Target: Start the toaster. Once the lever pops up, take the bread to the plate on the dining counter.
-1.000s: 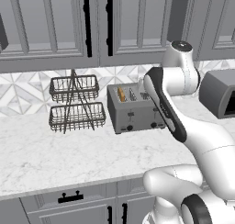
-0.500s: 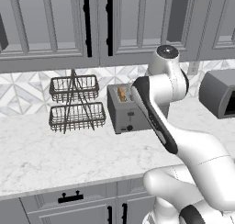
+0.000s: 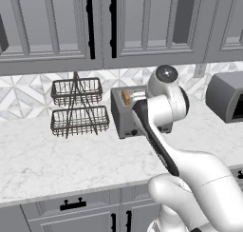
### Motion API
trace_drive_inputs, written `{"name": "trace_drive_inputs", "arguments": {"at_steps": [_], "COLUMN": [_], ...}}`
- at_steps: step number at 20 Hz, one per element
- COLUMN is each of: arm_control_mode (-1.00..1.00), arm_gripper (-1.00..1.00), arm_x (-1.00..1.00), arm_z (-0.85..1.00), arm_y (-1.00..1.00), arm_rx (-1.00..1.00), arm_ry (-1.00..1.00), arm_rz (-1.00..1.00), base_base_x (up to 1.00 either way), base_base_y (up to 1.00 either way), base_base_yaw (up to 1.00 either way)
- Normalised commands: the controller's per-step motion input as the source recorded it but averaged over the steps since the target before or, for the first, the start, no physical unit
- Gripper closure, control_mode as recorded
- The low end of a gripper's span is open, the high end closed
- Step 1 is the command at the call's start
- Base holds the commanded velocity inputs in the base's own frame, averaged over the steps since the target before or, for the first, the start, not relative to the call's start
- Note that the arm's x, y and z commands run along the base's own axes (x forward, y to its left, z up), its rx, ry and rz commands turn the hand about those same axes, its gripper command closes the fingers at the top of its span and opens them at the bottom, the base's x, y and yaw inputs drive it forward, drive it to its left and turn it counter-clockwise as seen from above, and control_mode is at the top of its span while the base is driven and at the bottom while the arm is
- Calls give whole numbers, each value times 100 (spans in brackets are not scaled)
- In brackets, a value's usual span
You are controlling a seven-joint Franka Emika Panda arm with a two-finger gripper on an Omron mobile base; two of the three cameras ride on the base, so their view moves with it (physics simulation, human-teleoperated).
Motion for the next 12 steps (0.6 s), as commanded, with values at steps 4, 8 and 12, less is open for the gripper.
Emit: {"name": "trace_drive_inputs", "arguments": {"at_steps": [4, 8, 12], "arm_control_mode": [-100, -100, -100], "arm_gripper": [-100, -100, -100], "arm_x": [51, 55, 47], "arm_z": [-22, -21, -22], "arm_y": [0, 1, 10], "arm_rx": [0, 0, 0], "arm_ry": [5, 3, 0], "arm_rz": [0, 0, 0], "base_base_x": [0, 0, 0], "base_base_y": [0, 0, 0], "base_base_yaw": [0, 0, 0]}}
